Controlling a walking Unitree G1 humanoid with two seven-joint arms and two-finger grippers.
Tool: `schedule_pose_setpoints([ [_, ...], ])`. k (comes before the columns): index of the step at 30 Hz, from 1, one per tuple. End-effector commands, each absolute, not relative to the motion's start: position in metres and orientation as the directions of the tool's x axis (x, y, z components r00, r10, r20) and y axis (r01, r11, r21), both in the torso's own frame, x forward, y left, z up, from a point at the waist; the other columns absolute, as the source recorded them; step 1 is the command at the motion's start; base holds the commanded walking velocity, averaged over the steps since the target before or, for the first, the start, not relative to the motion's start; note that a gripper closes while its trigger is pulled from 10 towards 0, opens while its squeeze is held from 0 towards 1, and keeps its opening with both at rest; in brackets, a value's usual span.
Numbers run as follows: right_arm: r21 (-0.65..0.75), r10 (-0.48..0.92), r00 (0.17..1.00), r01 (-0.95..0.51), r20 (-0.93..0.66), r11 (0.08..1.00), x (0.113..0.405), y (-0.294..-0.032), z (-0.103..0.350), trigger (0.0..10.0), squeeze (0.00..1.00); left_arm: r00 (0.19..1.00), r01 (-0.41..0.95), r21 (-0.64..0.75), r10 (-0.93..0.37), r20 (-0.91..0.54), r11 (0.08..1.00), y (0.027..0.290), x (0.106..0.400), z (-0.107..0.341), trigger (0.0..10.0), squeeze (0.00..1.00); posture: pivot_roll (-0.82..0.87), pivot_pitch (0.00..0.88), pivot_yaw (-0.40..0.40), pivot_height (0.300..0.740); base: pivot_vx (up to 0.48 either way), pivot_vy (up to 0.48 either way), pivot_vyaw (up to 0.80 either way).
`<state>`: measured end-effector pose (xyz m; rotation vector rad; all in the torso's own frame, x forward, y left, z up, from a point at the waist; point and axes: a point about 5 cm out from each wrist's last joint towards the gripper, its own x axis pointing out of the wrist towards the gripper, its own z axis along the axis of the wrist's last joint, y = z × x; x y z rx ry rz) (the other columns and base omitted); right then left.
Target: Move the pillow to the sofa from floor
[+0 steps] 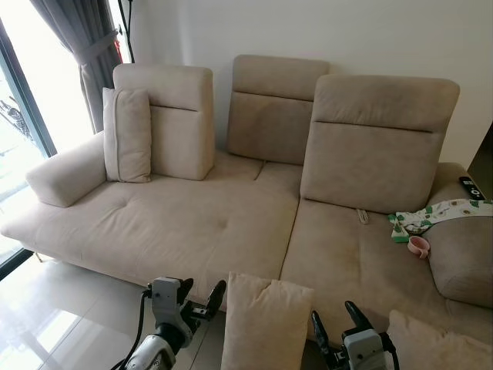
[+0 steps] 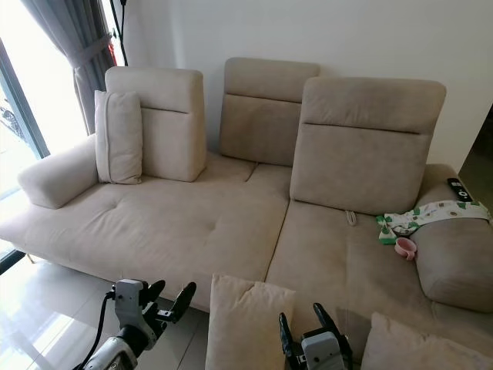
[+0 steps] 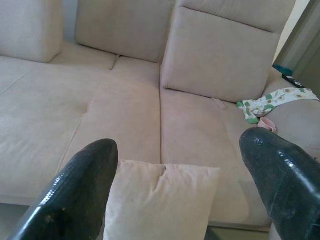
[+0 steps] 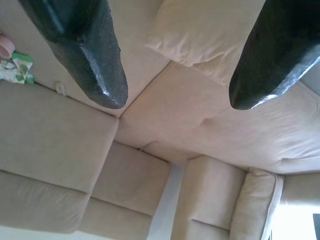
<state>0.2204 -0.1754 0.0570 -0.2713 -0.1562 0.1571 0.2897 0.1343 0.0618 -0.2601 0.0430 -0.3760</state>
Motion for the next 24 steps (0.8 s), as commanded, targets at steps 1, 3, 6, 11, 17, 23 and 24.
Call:
schedule_pose_setpoints([
  [1, -0.279, 0.178, 0.977, -0.139, 0.12, 0.95, 0.2185, -0.1755, 0.0566, 10.0, 0.0, 0.929, 0.355, -0.27, -0.37, -0.005, 0.895, 0.1341, 0.2877, 0.0599, 10.0, 0.0, 0.01, 0.0, 0.032, 0.74, 0.0, 0.0, 0.0],
  [3, -0.279, 0.18, 0.977, -0.141, 0.118, 0.95, 0.218, -0.1752, 0.0562, 10.0, 0.0, 0.926, 0.363, -0.266, -0.379, -0.006, 0.893, 0.1323, 0.2876, 0.0599, 10.0, 0.0, 0.01, 0.0, 0.031, 0.74, 0.0, 0.0, 0.0],
  [6, -0.28, 0.181, 0.977, -0.143, 0.116, 0.949, 0.2175, -0.1748, 0.0559, 10.0, 0.0, 0.922, 0.371, -0.263, -0.387, -0.008, 0.891, 0.1306, 0.2873, 0.0601, 10.0, 0.0, 0.01, 0.0, 0.032, 0.74, 0.0, 0.0, 0.0],
  [11, -0.282, 0.183, 0.977, -0.146, 0.109, 0.948, 0.2163, -0.1747, 0.0544, 10.0, 0.0, 0.914, 0.39, -0.249, -0.405, -0.009, 0.886, 0.1278, 0.2879, 0.061, 10.0, 0.0, 0.01, 0.0, 0.033, 0.74, 0.0, 0.0, 0.0],
  [17, -0.284, 0.184, 0.978, -0.148, 0.102, 0.947, 0.2157, -0.1749, 0.0534, 10.0, 0.0, 0.909, 0.402, -0.242, -0.417, -0.011, 0.883, 0.1259, 0.2877, 0.0611, 10.0, 0.0, 0.01, 0.0, 0.032, 0.74, 0.167, 0.0, 0.0],
  [23, -0.283, 0.185, 0.978, -0.152, 0.095, 0.947, 0.2144, -0.1744, 0.0519, 10.0, 0.0, 0.906, 0.407, -0.245, -0.422, -0.013, 0.88, 0.1248, 0.2861, 0.0608, 10.0, 0.0, 0.01, 0.0, 0.032, 0.74, 0.253, 0.0, 0.0],
  [24, -0.282, 0.186, 0.978, -0.154, 0.091, 0.947, 0.2138, -0.1743, 0.0508, 10.0, 0.0, 0.905, 0.408, -0.246, -0.424, -0.015, 0.879, 0.1244, 0.2855, 0.0605, 10.0, 0.0, 0.01, 0.0, 0.031, 0.74, 0.255, 0.0, 0.0],
])
